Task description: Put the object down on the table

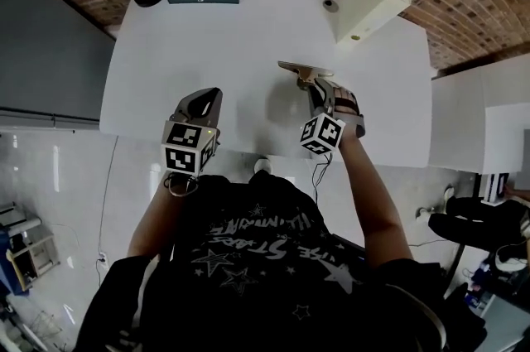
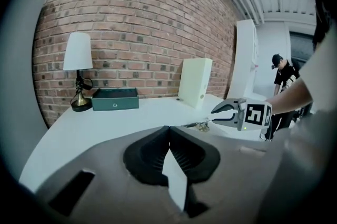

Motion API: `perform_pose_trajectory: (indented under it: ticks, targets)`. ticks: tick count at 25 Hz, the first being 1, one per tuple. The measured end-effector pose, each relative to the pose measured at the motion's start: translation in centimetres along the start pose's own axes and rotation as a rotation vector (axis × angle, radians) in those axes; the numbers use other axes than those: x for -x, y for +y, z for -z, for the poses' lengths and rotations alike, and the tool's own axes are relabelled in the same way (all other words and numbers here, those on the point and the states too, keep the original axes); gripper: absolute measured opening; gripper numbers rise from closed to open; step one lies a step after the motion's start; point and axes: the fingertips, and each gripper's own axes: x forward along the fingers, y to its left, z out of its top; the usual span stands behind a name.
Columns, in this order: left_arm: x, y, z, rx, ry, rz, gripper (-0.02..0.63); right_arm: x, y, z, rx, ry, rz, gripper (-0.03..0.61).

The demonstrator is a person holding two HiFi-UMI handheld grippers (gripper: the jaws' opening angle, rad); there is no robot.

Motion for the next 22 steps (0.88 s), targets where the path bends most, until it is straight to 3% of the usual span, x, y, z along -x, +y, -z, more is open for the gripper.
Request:
perform_pose_trajectory:
  ticks: [9,22]
  targets:
    - [1.3,1.1,-1.7,-0.096,-0.033,0.165,0.020,4.5,-1.0,-2.7,-0.206,0.086,0.136,0.098]
    - [8.1,3.9,-0.1,-0.154,-0.090,0.293,0.020,12.5,-0.4,-10.2,-0.559,0.093,0.358,0.005]
